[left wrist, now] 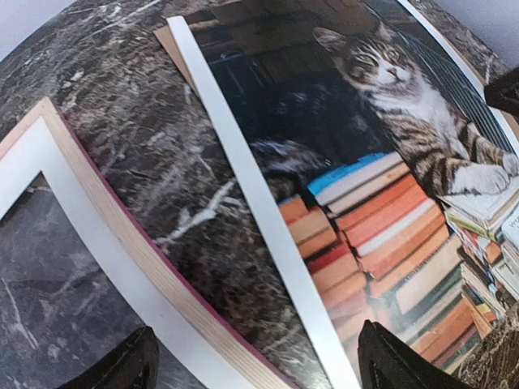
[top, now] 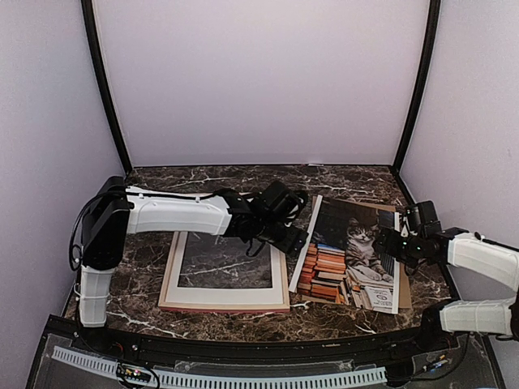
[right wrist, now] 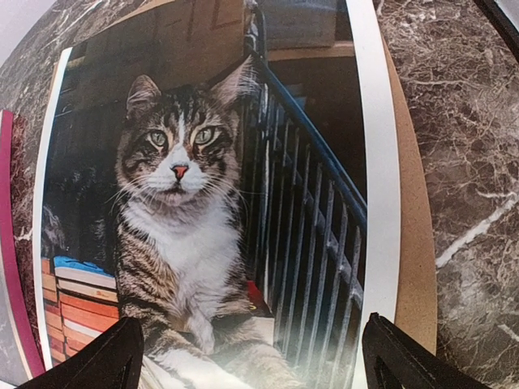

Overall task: Put the photo into the frame
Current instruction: Press the mat board against the glass panel.

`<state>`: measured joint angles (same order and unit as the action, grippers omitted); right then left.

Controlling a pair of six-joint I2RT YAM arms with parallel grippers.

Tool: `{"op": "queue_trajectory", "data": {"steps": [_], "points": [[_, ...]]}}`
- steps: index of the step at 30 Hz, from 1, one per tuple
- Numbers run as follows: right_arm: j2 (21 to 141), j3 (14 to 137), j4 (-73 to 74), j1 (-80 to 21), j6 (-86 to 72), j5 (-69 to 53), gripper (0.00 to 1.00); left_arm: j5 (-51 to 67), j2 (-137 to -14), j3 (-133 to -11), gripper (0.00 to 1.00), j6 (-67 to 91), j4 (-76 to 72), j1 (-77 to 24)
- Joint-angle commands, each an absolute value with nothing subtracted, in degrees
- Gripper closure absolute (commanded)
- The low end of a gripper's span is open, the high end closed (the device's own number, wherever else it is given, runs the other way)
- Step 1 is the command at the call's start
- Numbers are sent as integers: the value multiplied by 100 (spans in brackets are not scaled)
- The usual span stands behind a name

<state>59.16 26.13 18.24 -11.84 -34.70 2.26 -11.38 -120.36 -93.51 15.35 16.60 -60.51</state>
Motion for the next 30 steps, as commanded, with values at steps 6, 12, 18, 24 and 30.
{"op": "queue_trajectory", "data": {"steps": [6,12,18,24,30], "points": [[5913,2490,1384,-1152,-3428,75,5,-216,-12226,-9944,12,1070,1417,-4836],[6025,2435,1220,-1150,-3433,18,5,69,-12824,-10764,13,894,1355,-4420],[6067,2396,1170,-1151,-3394,18,5,80,-13401,-11328,12,1084,1453,-4075],[6166,2343,1039,-1151,-3411,-129,5,-199,-13456,-11262,13,1220,1554,-3746],[6322,2346,939,-1151,-3427,-245,5,-357,-13385,-11101,13,1271,1800,-3513]]}}
